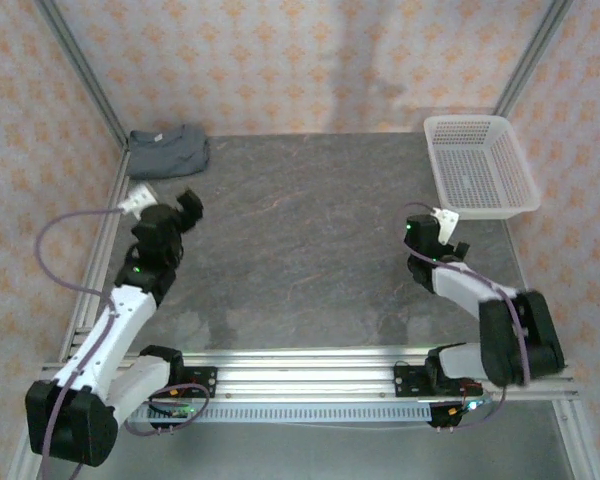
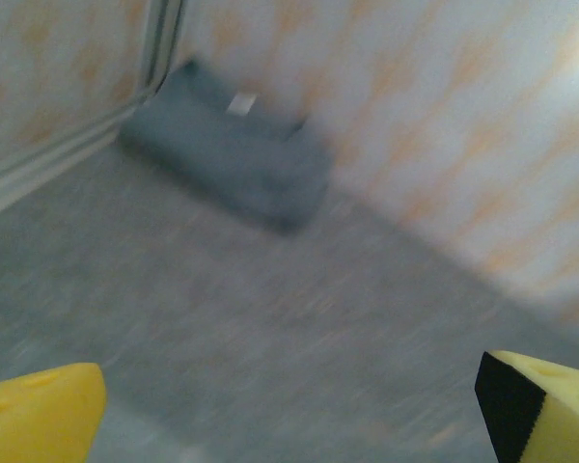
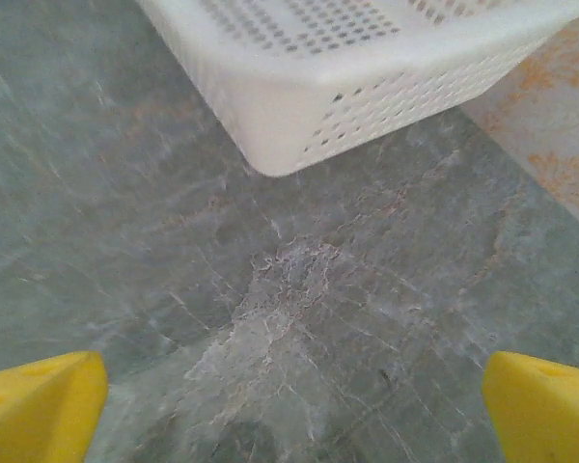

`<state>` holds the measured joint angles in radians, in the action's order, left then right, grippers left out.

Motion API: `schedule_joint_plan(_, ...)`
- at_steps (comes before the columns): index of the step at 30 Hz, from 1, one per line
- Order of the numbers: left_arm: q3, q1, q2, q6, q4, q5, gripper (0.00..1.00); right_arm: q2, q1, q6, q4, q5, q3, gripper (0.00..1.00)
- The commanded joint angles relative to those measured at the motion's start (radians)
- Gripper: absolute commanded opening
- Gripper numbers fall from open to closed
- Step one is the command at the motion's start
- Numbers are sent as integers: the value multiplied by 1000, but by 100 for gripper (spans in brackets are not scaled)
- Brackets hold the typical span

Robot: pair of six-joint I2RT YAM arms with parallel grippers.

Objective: Fold the inside-out t-shirt

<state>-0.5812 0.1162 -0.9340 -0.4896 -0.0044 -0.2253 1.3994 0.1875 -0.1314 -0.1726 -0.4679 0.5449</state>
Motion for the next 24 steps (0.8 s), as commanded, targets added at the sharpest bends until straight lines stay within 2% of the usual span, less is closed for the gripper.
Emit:
schedule_joint_plan(1, 111, -1, 26, 210, 198, -58, 100, 120, -19, 179, -276, -9, 67, 100)
schedule_joint_plan(2, 110, -2, 7, 218, 191, -91, 100, 149, -28, 188, -356, -1, 57, 100)
schedule_joint_plan(3, 100, -3, -21, 229, 175, -126, 100, 167, -55, 162, -353, 40, 53, 100)
schedule_joint_plan(4, 93, -4, -59, 243, 173, -156, 100, 138, -60, 157, -359, 79, 27, 100)
schedule_joint_plan(5, 89, -6, -91, 256, 176, -168, 100, 111, -76, 169, -440, 152, -41, 100)
schedule_joint_plan(6, 93, -9, -126, 274, 199, -168, 100, 95, -112, 155, -599, 270, -157, 100)
schedule_joint_plan(7, 112, -9, -164, 299, 265, -160, 100, 150, -167, 143, -883, 365, -258, 100)
schedule_joint_plan(8, 140, -9, -196, 335, 352, -136, 100, 157, -181, 120, -945, 354, -268, 100)
schedule_joint_plan(10, 189, -12, -284, 420, 546, -83, 100, 98, -184, 125, -613, 386, -153, 100)
schedule_joint_plan(12, 183, -37, -374, 462, 638, -41, 100, 139, -161, 153, -707, 362, -162, 99)
schedule_joint_plan(13, 182, -69, -422, 451, 688, 2, 100, 110, -158, 134, -623, 326, -140, 99)
schedule_joint_plan(14, 166, -101, -455, 417, 671, 36, 100, 115, -153, 140, -630, 313, -148, 99)
schedule_joint_plan(15, 165, -117, -490, 419, 712, 72, 100, 132, -148, 146, -679, 306, -157, 99)
schedule_joint_plan(16, 162, -108, -500, 456, 694, 149, 100, 122, -145, 145, -649, 302, -146, 99)
schedule_joint_plan(18, 227, -107, -600, 499, 956, 223, 100, 125, -146, 145, -652, 301, -149, 99)
schedule_joint_plan(19, 204, -118, -542, 460, 813, 189, 100, 120, -146, 144, -642, 301, -145, 99)
schedule_joint_plan(20, 197, -119, -552, 449, 800, 161, 100, 118, -146, 143, -628, 303, -144, 99)
schedule_joint_plan(21, 195, -112, -587, 470, 870, 168, 100, 123, -145, 146, -648, 302, -148, 99)
schedule_joint_plan(22, 163, -98, -555, 474, 755, 155, 100, 119, -145, 144, -636, 301, -145, 99)
schedule_joint_plan(24, 171, -87, -575, 490, 806, 144, 100, 122, -145, 146, -646, 300, -148, 99)
